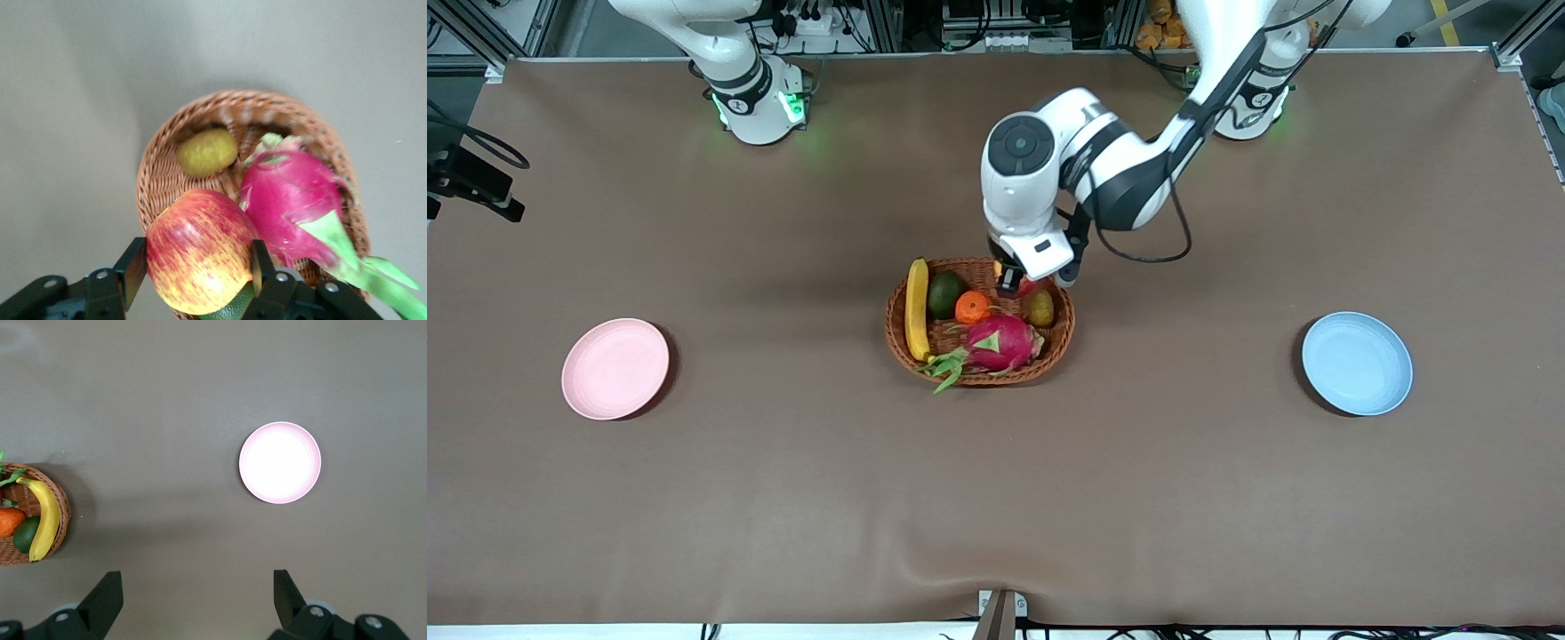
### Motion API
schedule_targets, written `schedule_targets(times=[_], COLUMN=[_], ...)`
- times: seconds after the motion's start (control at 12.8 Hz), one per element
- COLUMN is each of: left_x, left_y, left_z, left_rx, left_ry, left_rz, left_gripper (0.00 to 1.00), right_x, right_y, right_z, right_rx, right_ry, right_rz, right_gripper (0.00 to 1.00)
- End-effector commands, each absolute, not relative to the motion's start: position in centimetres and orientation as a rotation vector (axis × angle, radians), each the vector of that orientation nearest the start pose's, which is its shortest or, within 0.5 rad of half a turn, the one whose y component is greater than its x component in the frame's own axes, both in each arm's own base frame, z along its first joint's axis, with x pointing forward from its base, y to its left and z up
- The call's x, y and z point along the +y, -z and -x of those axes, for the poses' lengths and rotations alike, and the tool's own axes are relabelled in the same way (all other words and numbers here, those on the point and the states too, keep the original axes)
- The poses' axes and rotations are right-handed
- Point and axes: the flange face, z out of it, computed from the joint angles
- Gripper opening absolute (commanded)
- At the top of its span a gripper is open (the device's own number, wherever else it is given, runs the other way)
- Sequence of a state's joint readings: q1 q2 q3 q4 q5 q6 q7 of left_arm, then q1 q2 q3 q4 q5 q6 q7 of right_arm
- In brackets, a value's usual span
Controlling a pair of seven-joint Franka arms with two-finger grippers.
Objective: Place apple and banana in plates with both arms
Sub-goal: 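Carry the apple to the blue plate while the right gripper reaches the banana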
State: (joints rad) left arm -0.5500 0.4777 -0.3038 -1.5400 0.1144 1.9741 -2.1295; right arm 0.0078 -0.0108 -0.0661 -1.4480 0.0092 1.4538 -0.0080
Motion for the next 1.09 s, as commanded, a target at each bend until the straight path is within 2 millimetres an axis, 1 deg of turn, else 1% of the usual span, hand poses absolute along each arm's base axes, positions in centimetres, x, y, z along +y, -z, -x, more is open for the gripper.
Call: schedule_targets(times=[0.0,0.08,0.16,0.23,0.31,0.39,0.47,0.55,0.62,0.7,0.78,0.86,1.01], left_x=[-44.1,-42.0,-39.5,-37.0,-34.1,-31.3,-27.7,-24.3,-20.5,-16.8,-13.9,-11.7,-5.3], left_y=[-43.5,-44.8,-45.6,-46.3,-46.5,-46.5,-46.3,-45.9,-45.6,-45.3,-44.3,-43.4,-40.9], left_z=[-49.8,-50.9,-52.1,-53.4,-54.8,-56.0,-57.5,-58.7,-59.9,-60.9,-61.5,-61.9,-62.9], left_rx=[-1.681,-1.609,-1.523,-1.435,-1.359,-1.266,-1.185,-1.114,-1.015,-0.940,-0.891,-0.853,-0.750], left_ry=[-0.005,-0.002,-0.008,-0.014,-0.032,-0.065,-0.100,-0.136,-0.173,-0.209,-0.254,-0.285,-0.364], left_rz=[2.622,2.662,2.688,2.722,2.743,2.759,2.777,2.794,2.827,2.866,2.888,2.898,2.944], left_gripper=[0.00,0.00,0.00,0.00,0.00,0.00,0.00,0.00,0.00,0.00,0.00,0.00,0.00], right_x=[-2.5,-2.3,-2.3,-2.1,-1.9,-1.6,-1.1,0.7,2.3,4.5,6.3,7.2,11.6], right_y=[-66.3,-66.0,-66.0,-65.3,-65.4,-64.6,-62.2,-62.2,-62.0,-61.8,-61.2,-60.7,-59.3], right_z=[-55.3,-55.5,-55.5,-55.9,-55.9,-56.3,-57.5,-57.5,-57.5,-57.6,-57.8,-57.9,-57.9], right_rx=[0.054,0.045,0.045,0.041,0.032,0.024,0.011,-0.039,-0.059,-0.120,-0.158,-0.102,0.033], right_ry=[-0.003,-0.013,-0.010,-0.032,-0.030,-0.046,-0.122,-0.124,-0.136,-0.130,-0.145,-0.159,-0.192], right_rz=[3.111,3.115,3.115,3.115,3.118,3.114,3.113,3.120,3.115,3.118,3.119,3.116,3.126], right_gripper=[1.00,1.00,1.00,1.00,1.00,1.00,1.00,1.00,1.00,1.00,1.00,1.00,1.00])
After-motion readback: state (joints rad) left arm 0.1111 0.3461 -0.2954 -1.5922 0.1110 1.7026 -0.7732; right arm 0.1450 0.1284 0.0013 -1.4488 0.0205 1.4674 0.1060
